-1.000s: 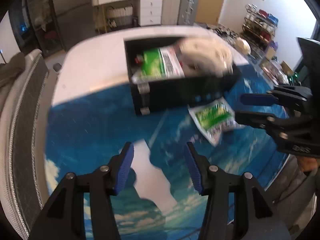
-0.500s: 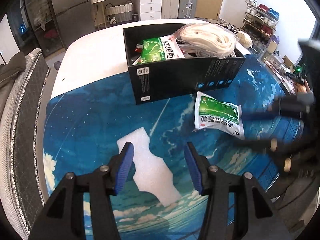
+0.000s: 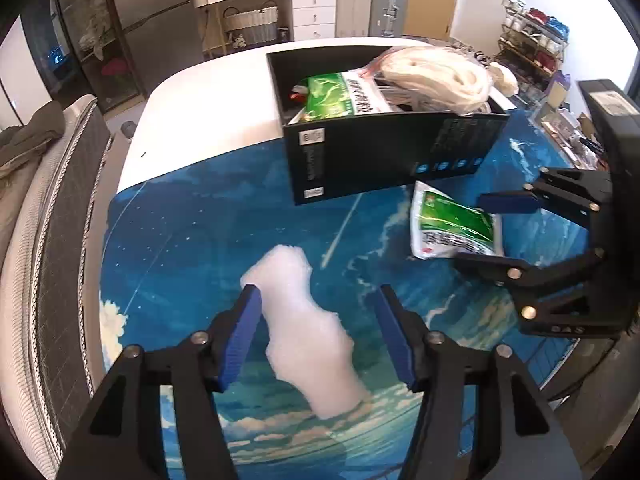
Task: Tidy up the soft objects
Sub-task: 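Grasp the white foam strip with left tool while right tool grasps the green-white packet, then lift the foam strip and green-white packet and carry them over the box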
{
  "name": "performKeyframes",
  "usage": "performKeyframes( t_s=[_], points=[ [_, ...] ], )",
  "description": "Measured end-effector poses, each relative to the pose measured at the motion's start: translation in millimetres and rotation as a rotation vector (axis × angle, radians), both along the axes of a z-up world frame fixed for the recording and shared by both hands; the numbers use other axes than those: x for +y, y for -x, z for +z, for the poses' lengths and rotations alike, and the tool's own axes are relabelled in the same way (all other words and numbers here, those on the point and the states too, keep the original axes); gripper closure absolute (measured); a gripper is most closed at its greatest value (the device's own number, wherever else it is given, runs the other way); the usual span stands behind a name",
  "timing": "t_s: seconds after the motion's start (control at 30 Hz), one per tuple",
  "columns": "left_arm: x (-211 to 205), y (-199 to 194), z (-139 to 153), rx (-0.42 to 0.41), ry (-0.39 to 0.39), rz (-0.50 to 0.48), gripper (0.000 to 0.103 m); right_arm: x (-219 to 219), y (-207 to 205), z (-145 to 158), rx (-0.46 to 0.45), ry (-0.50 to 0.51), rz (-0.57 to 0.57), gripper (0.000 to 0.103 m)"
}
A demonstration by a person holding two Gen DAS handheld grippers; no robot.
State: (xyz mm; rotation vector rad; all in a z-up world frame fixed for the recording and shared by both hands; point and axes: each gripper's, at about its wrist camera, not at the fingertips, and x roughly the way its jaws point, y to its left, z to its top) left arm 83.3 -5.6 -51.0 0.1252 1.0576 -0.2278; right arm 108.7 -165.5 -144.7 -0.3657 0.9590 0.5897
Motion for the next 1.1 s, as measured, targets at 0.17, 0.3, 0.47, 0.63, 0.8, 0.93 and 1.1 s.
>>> performKeyframes(
  t_s=[0.17,0.3,0.47,0.63,0.8,0.93,1.1],
  points=[
    [4,-5,-9,0.014,-0.026,0.020,0.035,-10,14,1,-0.001,-0.020,-0.010,0.066],
    [8,-10,-20,0.054,-0.006,0.025,0.041,-20,19,10,0.016,-0.058,-0.026,0.079],
    [2,-10,-17,0.057,0.054,-0.025,0.083,-25,18,14,0.033,-0.066,-0.032,0.078],
    [-12,-3,-17,0.051,0.056,-0.080,0.083,-25,12,10,0.042,-0.049,-0.040,0.059],
    [-12,-4,-16,0.049,0.062,-0.087,0.083,-22,11,4,0.020,-0.028,-0.027,0.060],
    [-11,-2,-17,0.049,0.069,-0.092,0.083,-25,14,10,0.014,-0.047,-0.014,0.081],
    [-15,4,-18,0.045,0.068,-0.099,0.083,-25,16,13,0.014,-0.063,-0.024,0.086]
  ],
)
